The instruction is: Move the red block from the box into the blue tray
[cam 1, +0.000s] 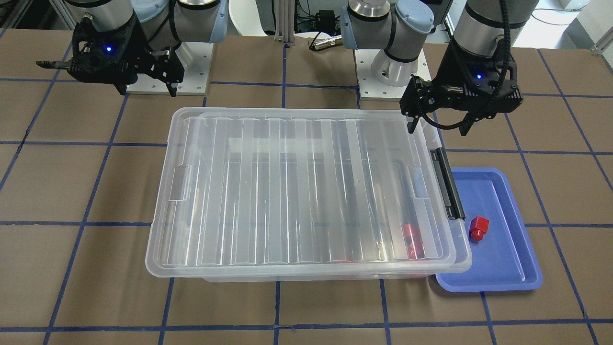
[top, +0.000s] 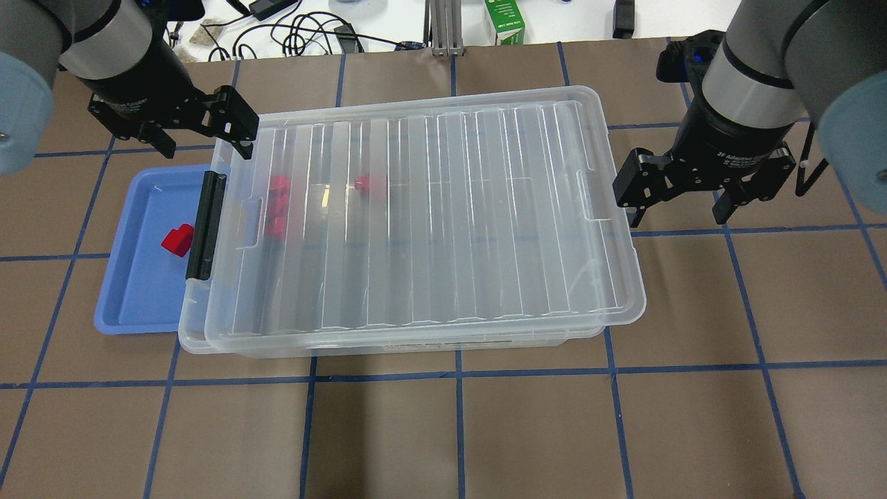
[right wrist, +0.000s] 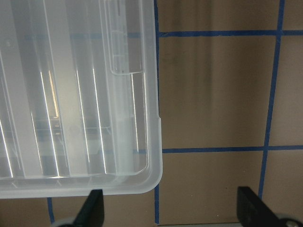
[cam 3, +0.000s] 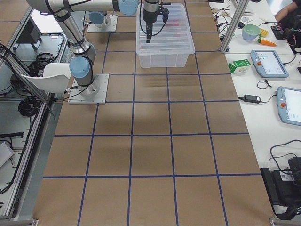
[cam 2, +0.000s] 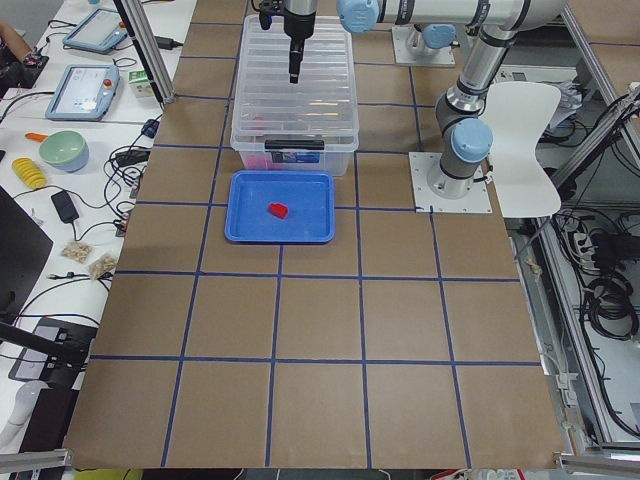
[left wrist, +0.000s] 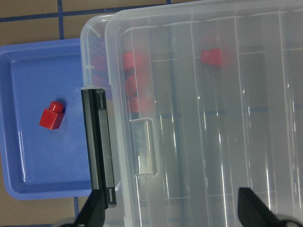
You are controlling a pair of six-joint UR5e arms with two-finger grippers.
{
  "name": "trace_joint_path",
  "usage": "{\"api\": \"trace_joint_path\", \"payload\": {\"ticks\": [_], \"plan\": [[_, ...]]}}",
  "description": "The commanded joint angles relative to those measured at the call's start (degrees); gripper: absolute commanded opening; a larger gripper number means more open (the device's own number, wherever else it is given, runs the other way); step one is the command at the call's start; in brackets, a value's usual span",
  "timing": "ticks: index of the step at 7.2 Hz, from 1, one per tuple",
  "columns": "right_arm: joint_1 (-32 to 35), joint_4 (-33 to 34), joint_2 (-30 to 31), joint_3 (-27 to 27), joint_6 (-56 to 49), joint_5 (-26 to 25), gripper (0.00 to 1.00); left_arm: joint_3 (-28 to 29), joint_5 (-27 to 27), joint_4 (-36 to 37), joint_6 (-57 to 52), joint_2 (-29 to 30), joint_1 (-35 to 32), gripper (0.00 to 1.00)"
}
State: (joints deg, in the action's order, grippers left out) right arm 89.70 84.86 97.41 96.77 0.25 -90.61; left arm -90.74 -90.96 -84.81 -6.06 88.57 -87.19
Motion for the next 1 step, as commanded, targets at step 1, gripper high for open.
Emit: {"api": "trace_joint_path", "payload": {"ticks": [1], "plan": [[0.0, 0.2, 0.0, 0.0, 0.0, 0.1, 1.0, -0.1, 0.0, 0.0, -0.2, -0.1, 0.0, 1.0]]}}
